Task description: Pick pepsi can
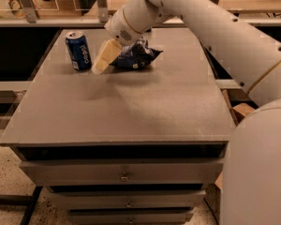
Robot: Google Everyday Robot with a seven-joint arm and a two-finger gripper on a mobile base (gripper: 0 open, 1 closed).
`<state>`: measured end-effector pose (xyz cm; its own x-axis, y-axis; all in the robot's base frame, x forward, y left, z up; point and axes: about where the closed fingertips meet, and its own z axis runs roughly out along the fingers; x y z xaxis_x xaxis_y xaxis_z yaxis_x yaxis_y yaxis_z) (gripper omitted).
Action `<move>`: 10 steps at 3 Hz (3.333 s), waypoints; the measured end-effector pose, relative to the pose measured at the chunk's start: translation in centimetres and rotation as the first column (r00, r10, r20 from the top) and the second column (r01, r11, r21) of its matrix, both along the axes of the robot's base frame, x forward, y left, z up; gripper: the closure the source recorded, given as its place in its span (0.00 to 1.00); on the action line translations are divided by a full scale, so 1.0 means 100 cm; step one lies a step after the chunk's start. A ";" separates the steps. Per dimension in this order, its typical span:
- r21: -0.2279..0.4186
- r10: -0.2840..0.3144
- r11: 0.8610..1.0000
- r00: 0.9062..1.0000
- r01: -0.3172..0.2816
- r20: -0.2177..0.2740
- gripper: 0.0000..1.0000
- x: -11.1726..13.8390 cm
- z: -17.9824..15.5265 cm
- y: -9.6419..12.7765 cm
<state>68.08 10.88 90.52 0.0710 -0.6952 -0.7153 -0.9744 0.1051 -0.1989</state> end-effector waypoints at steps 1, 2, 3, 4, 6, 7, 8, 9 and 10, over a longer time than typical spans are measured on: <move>0.049 -0.014 0.999 1.000 0.014 0.001 0.00 0.014 -0.011 0.012; 0.089 -0.013 0.996 1.000 0.012 0.016 0.00 0.023 -0.010 0.029; 0.113 -0.002 0.994 1.000 0.000 0.017 0.00 0.027 -0.013 0.050; 0.136 0.018 0.990 1.000 -0.021 0.022 0.00 0.027 -0.018 0.072; 0.149 0.079 0.985 0.996 -0.085 0.045 0.42 0.019 -0.028 0.106; 0.161 0.102 0.981 0.994 -0.106 0.032 0.64 0.015 -0.025 0.116; 0.179 0.121 0.977 0.993 -0.118 -0.003 0.88 0.012 -0.020 0.120; 0.221 0.136 0.967 0.989 -0.122 -0.049 1.00 0.011 -0.013 0.116; 0.272 0.159 0.953 0.984 -0.132 -0.079 1.00 0.010 0.005 0.106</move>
Offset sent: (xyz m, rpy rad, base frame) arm 0.0347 0.0438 -0.0025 0.1384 -0.0429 -0.0190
